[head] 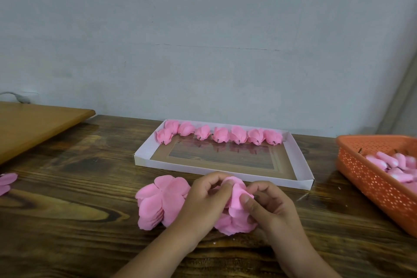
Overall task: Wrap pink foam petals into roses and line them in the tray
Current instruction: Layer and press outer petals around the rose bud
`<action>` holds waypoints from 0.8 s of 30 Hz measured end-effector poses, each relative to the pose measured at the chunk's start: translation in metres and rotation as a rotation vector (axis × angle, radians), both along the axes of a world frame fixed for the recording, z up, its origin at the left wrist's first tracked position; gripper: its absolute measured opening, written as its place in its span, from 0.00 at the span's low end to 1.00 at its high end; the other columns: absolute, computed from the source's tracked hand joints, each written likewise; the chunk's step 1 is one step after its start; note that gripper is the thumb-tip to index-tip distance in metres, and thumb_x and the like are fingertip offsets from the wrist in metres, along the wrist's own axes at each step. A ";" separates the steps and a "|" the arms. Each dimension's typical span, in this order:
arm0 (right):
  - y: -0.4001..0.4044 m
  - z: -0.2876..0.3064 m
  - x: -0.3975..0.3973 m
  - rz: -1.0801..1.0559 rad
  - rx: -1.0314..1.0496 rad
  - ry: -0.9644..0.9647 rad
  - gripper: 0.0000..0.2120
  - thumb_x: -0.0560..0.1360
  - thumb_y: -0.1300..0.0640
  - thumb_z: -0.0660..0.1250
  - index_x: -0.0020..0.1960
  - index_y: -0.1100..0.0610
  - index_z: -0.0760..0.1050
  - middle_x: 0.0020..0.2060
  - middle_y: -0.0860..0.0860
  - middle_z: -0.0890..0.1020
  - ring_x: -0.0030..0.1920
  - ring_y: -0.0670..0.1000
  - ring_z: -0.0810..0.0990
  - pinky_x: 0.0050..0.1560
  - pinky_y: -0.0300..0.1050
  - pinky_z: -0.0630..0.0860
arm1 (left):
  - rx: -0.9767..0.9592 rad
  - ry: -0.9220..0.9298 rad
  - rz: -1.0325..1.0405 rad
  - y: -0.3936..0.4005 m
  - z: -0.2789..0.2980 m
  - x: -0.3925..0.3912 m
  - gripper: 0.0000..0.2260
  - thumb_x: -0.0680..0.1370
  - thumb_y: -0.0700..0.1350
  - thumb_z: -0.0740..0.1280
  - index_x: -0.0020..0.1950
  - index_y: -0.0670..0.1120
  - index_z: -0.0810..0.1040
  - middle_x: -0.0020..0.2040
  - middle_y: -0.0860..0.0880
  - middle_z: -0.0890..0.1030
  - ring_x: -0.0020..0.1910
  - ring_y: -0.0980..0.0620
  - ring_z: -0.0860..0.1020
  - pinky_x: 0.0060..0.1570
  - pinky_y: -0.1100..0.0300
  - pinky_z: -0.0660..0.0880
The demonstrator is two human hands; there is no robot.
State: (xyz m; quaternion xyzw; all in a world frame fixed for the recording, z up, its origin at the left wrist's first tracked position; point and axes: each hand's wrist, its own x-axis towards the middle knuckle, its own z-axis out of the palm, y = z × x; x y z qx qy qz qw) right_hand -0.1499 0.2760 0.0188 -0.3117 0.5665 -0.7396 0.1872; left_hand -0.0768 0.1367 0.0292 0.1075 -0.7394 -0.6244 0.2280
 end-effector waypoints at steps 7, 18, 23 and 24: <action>0.001 0.001 0.000 -0.025 -0.001 -0.026 0.04 0.69 0.60 0.73 0.42 0.55 0.78 0.41 0.60 0.86 0.35 0.52 0.84 0.29 0.41 0.76 | 0.041 0.052 -0.073 0.000 -0.003 0.000 0.17 0.72 0.58 0.68 0.52 0.49 0.85 0.50 0.49 0.86 0.53 0.50 0.83 0.53 0.56 0.81; 0.001 0.003 0.002 -0.015 0.019 -0.039 0.10 0.68 0.56 0.73 0.48 0.51 0.82 0.45 0.59 0.86 0.40 0.56 0.84 0.35 0.45 0.80 | -0.054 0.060 -0.037 -0.002 -0.005 0.000 0.09 0.78 0.41 0.68 0.48 0.54 0.85 0.48 0.53 0.86 0.50 0.56 0.83 0.47 0.63 0.79; 0.002 0.001 -0.001 0.006 0.028 -0.065 0.08 0.71 0.56 0.75 0.49 0.54 0.83 0.46 0.60 0.86 0.42 0.56 0.84 0.37 0.46 0.80 | -0.067 0.091 -0.049 0.001 -0.003 0.000 0.06 0.75 0.52 0.69 0.48 0.57 0.85 0.47 0.54 0.86 0.50 0.56 0.84 0.48 0.62 0.80; 0.002 0.001 -0.001 0.009 0.028 -0.067 0.08 0.72 0.56 0.76 0.50 0.53 0.82 0.47 0.60 0.86 0.42 0.56 0.85 0.37 0.46 0.80 | -0.078 0.096 -0.051 0.001 -0.004 0.000 0.07 0.74 0.54 0.69 0.49 0.57 0.85 0.48 0.54 0.86 0.50 0.55 0.84 0.49 0.60 0.81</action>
